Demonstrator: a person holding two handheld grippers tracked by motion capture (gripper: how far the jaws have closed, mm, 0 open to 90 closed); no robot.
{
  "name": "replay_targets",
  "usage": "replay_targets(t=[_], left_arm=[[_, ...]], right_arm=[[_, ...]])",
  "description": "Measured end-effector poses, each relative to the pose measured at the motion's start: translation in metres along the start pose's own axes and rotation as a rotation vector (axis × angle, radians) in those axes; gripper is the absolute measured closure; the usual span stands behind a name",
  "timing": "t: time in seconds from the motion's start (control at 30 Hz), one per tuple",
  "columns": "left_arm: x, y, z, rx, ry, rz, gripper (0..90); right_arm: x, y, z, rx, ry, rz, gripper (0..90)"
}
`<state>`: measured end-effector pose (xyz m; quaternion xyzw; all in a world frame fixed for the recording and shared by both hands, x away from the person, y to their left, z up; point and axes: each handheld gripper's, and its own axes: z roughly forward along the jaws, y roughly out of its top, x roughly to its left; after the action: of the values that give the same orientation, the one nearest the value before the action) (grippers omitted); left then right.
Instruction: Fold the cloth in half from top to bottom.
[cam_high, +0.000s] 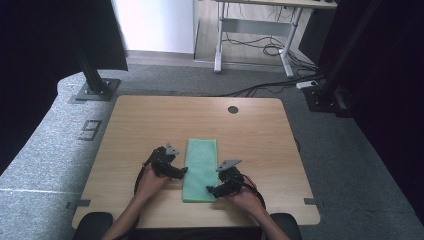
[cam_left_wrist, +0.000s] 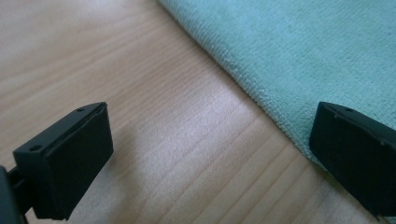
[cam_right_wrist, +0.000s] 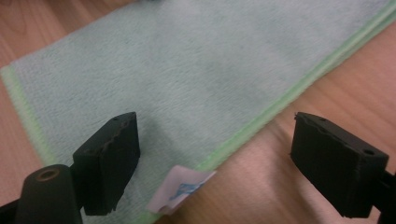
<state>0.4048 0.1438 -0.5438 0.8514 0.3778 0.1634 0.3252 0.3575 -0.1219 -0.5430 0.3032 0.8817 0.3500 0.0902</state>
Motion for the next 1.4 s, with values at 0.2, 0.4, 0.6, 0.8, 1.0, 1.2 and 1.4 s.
replay_targets(t=[0.2, 0.4, 0.6, 0.8, 1.0, 1.2, 1.4], left_arm=[[0.002, -0.001, 0.006, 0.010, -0.021, -0.028, 0.0], [0.003, -0.001, 0.006, 0.018, -0.030, -0.046, 0.0], [0.003, -0.001, 0.006, 0.017, -0.029, -0.047, 0.0], [0.003, -0.001, 0.006, 0.017, -0.030, -0.049, 0.0], [0.003, -0.001, 0.006, 0.018, -0.030, -0.048, 0.0], [0.003, -0.001, 0.006, 0.018, -0.030, -0.049, 0.0], [0.003, -0.001, 0.006, 0.018, -0.030, -0.050, 0.0]], right_arm=[[-0.019, 0.014, -0.003, -0.016, -0.050, 0.023, 15.9], [-0.049, 0.027, 0.005, -0.016, -0.079, 0.091, 18.8], [-0.070, 0.045, 0.009, -0.030, -0.110, 0.126, 20.9], [-0.084, 0.064, 0.016, -0.043, -0.130, 0.134, 28.5], [-0.095, 0.080, 0.025, -0.034, -0.147, 0.122, 38.8], [-0.107, 0.086, 0.038, -0.016, -0.165, 0.121, 48.1], [-0.114, 0.088, 0.049, -0.006, -0.179, 0.120, 52.5]])
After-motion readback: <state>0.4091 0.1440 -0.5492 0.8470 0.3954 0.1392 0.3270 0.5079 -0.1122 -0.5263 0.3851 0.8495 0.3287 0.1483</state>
